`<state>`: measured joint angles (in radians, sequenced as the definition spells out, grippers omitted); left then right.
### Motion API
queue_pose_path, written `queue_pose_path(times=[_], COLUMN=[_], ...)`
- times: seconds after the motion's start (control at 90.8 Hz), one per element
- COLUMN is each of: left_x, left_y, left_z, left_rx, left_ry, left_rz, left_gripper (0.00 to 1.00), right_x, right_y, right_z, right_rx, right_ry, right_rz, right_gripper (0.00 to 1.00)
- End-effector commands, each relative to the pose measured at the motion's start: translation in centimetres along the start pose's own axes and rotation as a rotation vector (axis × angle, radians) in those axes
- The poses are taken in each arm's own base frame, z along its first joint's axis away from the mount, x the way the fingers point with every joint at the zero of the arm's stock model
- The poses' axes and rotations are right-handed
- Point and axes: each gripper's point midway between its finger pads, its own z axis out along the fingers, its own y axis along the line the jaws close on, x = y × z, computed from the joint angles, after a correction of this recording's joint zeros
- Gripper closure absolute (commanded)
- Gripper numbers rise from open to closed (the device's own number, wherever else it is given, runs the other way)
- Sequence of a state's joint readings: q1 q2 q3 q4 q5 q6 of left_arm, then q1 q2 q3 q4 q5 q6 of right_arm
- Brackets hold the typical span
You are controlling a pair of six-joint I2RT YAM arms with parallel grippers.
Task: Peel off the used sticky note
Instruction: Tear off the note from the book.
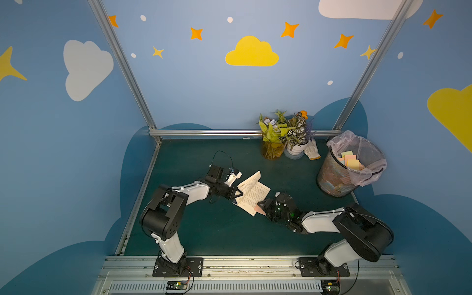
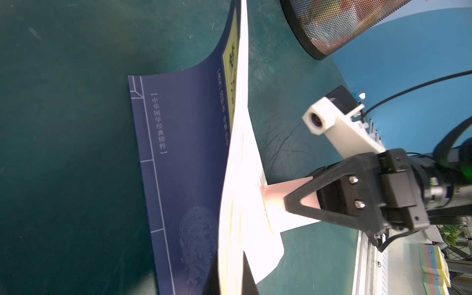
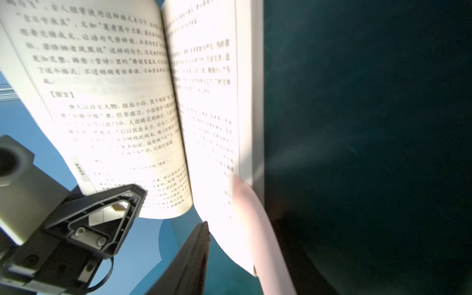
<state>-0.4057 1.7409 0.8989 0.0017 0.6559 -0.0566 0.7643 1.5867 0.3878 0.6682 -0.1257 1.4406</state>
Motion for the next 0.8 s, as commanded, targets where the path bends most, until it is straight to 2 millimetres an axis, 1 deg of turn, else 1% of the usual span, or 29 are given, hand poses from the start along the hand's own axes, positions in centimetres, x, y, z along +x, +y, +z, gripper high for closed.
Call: queue_pose_path(times=[0.0, 0.044, 0.088, 0.187, 0.286, 0.451, 0.528, 0.66, 0.716, 0.771, 0.793], left_x=[2.2, 2.2, 2.2, 2.2, 2.2, 2.1, 2.2, 2.2, 2.2, 2.2, 2.2], left_y=[1.6, 1.5, 1.5, 1.5, 1.6, 1.5, 1.6, 1.5, 1.5, 1.5, 1.5], left_z=[0.5, 0.5, 0.5, 0.5, 0.5, 0.5, 0.5, 0.5, 0.5, 0.5, 0.5], left_rx=[-0.036, -0.036, -0.036, -0.034, -0.034, -0.036, -0.036, -0.035, -0.035, -0.034, -0.035], left_ry=[0.055, 0.054, 0.054, 0.055, 0.057, 0.055, 0.058, 0.058, 0.057, 0.057, 0.057], left_rz=[-0.059, -0.058, -0.057, -0.058, -0.062, -0.059, -0.06, -0.059, -0.059, -0.059, -0.058], left_gripper=[0.97, 0.97, 0.97, 0.97, 0.97, 0.97, 0.97, 0.97, 0.97, 0.97, 0.97], right_x=[1.2, 1.2, 1.2, 1.2, 1.4, 1.7, 1.9, 2.2, 2.4, 2.4, 2.4], right_y=[-1.6, -1.8, -2.2, -2.5, -2.6, -3.3, -3.7, -4.3, -4.2, -4.0, -3.9], right_z=[1.2, 1.4, 1.4, 1.2, 1.1, 0.7, 0.5, 0.0, -0.2, -0.3, -0.4], right_rx=[0.023, 0.025, 0.03, 0.036, 0.034, 0.049, 0.055, 0.075, 0.078, 0.081, 0.078], right_ry=[0.052, 0.052, 0.048, 0.044, 0.052, 0.064, 0.071, 0.078, 0.081, 0.08, 0.079], right_rz=[0.023, 0.032, 0.039, 0.04, 0.039, 0.046, 0.047, 0.041, 0.029, 0.024, 0.021], right_gripper=[0.69, 0.74, 0.75, 0.76, 0.73, 0.73, 0.79, 0.79, 0.8, 0.83, 0.86])
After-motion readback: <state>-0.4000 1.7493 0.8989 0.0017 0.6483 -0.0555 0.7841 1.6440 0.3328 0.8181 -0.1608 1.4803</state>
